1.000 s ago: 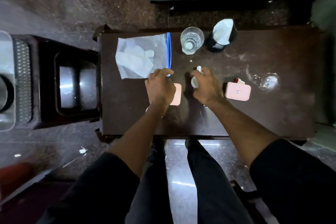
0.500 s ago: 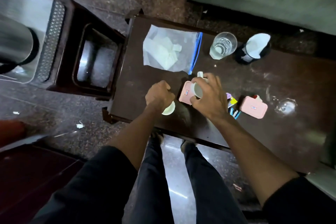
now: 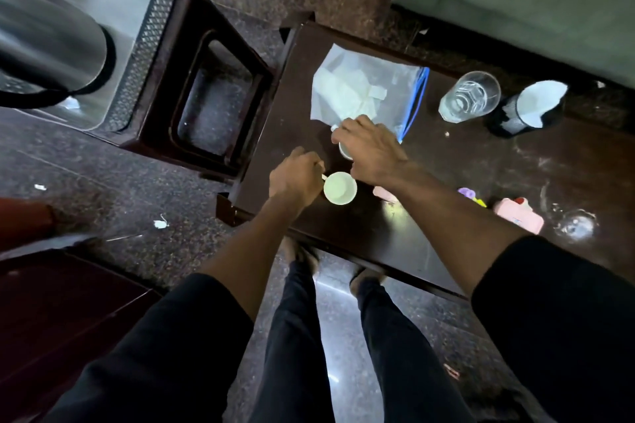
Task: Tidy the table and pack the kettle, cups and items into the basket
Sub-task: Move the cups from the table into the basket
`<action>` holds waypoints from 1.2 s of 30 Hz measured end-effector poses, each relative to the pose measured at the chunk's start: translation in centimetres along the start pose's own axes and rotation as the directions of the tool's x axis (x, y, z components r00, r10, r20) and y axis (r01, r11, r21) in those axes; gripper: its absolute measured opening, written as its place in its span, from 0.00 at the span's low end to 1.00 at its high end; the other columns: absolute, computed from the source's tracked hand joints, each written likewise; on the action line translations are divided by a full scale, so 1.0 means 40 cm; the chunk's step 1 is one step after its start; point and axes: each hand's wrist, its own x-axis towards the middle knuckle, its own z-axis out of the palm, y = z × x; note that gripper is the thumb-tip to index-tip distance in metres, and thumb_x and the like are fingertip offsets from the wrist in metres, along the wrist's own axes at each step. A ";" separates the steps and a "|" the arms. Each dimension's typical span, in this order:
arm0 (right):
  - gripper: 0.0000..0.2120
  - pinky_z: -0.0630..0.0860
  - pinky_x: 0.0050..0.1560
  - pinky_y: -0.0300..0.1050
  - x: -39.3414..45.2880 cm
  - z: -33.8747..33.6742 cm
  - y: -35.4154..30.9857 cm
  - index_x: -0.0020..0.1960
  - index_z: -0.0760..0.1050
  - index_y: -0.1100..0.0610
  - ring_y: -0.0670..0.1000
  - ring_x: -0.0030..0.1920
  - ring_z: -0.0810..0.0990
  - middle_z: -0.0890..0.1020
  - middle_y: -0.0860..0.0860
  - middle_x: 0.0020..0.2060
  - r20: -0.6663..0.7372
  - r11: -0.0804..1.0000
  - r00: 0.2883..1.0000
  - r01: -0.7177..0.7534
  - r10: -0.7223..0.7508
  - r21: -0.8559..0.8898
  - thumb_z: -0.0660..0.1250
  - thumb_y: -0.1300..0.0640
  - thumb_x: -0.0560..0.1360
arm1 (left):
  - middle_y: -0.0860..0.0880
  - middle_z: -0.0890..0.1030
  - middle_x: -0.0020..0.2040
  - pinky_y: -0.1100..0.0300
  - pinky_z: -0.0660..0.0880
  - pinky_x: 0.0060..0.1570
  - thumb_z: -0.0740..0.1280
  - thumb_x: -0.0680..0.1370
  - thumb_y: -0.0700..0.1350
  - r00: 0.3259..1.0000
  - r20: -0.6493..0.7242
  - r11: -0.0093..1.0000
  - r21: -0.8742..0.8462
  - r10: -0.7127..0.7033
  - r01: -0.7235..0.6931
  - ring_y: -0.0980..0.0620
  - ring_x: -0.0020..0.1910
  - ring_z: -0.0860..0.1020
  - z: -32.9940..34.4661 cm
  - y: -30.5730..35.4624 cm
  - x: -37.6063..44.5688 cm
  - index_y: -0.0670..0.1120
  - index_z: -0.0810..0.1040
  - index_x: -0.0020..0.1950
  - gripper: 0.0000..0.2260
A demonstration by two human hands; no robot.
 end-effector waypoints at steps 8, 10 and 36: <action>0.29 0.69 0.61 0.53 0.038 0.025 -0.025 0.66 0.71 0.54 0.55 0.70 0.68 0.73 0.51 0.67 0.013 0.988 0.994 0.111 -0.110 -0.110 0.73 0.63 0.67 | 0.52 0.71 0.71 0.46 0.79 0.56 0.70 0.77 0.42 0.960 -0.028 0.960 -0.020 0.279 -0.280 0.47 0.67 0.74 -0.070 -0.001 0.086 0.52 0.68 0.75 0.27; 0.35 0.69 0.65 0.52 0.015 0.028 -0.037 0.68 0.71 0.56 0.56 0.72 0.67 0.72 0.53 0.69 -0.070 0.998 0.996 0.052 -0.055 -0.046 0.74 0.63 0.61 | 0.53 0.73 0.71 0.46 0.79 0.57 0.71 0.76 0.43 0.943 0.006 0.943 0.020 0.332 -0.332 0.47 0.68 0.74 -0.071 0.005 0.106 0.51 0.67 0.77 0.29; 0.34 0.79 0.50 0.49 -0.065 0.156 -0.170 0.66 0.76 0.51 0.60 0.60 0.74 0.72 0.54 0.61 -0.124 0.898 0.920 -0.324 0.373 0.298 0.72 0.69 0.61 | 0.43 0.85 0.49 0.51 0.77 0.46 0.65 0.81 0.47 0.997 0.071 0.975 -0.220 0.036 -0.019 0.37 0.50 0.81 -0.064 -0.098 0.094 0.49 0.81 0.48 0.06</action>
